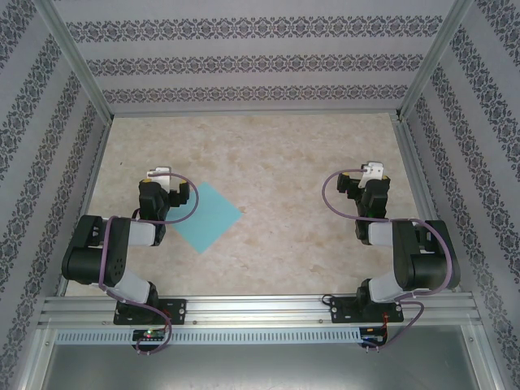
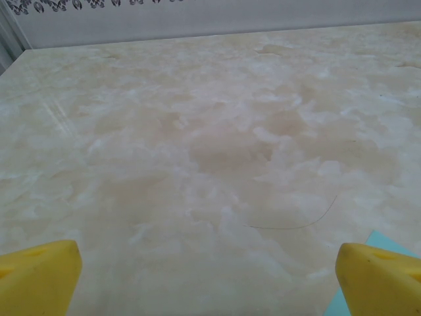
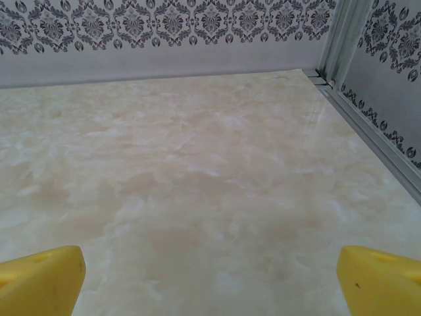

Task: Fold a paper plane with a square sheet of paper (pick it up from the middle)
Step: Move the square sheet of paper to the center of the table.

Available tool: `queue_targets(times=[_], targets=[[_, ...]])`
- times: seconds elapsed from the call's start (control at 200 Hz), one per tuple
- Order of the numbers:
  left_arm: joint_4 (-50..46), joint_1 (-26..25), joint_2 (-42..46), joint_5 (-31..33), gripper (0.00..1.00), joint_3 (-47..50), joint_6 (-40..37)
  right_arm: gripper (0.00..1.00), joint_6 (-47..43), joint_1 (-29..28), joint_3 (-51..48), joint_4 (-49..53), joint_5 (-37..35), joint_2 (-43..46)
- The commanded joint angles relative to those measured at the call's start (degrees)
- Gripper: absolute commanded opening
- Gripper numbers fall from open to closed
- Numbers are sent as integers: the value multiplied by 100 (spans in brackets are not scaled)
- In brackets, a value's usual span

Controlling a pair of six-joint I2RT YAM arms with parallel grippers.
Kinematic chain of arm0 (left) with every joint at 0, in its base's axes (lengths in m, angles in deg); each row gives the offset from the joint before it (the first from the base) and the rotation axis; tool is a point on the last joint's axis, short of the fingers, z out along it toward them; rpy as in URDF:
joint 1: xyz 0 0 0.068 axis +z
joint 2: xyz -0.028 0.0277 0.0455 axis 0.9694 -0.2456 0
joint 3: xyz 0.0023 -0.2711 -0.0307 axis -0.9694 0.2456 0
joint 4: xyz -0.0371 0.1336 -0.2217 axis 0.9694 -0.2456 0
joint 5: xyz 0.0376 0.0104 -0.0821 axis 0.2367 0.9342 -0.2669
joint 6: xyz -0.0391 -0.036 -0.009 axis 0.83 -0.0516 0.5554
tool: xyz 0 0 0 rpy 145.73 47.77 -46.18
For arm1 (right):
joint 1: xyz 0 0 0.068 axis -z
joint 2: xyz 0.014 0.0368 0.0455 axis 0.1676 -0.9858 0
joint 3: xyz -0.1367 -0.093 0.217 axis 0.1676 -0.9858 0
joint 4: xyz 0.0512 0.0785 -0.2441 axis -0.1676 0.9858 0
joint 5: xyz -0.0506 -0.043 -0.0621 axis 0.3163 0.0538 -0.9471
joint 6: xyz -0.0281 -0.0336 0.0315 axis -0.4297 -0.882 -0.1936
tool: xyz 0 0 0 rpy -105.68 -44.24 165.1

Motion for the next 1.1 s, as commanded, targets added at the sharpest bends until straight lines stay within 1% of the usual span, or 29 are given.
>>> queue_targets(times=[0.0,0.2,0.26,0.32,0.41,0.49,0.585,0.699,0.784,0.839,0.954,1.029,1.094], targets=[[297,-67,-67,24,100,-135,-131,98,-6,-49,160,-171,64,-59],[332,-66,-62,22,100,-111,-132,98,1,-42,114,-234,83,-33],[213,-75,33,229,100,-151,-54,98,47,-50,102,-217,-66,41],[-387,-75,358,415,100,-333,3,98,95,-47,98,-48,-178,296],[-1636,-75,952,549,100,-765,134,98,48,-105,212,668,-322,878],[-2422,-75,1324,683,100,-1082,516,98,81,-263,443,1447,-704,1419],[-3474,-75,1612,630,100,-1564,1153,98,425,-426,867,2586,-761,1941],[-4798,-75,1808,388,100,-2216,1870,98,1004,-837,1581,4168,-1019,2163],[-5523,-75,1906,104,100,-2598,2150,98,1443,-1130,2108,5184,-858,2044],[-5828,-75,1984,-94,100,-2758,2331,98,1578,-1425,2336,5515,-747,1888],[-6349,-75,2187,-396,100,-2969,2658,98,1816,-2320,2769,5947,-833,1461],[-6753,-75,2229,-442,100,-3131,2691,98,1979,-2904,3130,6215,-909,1012],[-7094,-75,2223,-346,100,-3276,2706,98,2077,-3333,3467,6424,-908,567]])
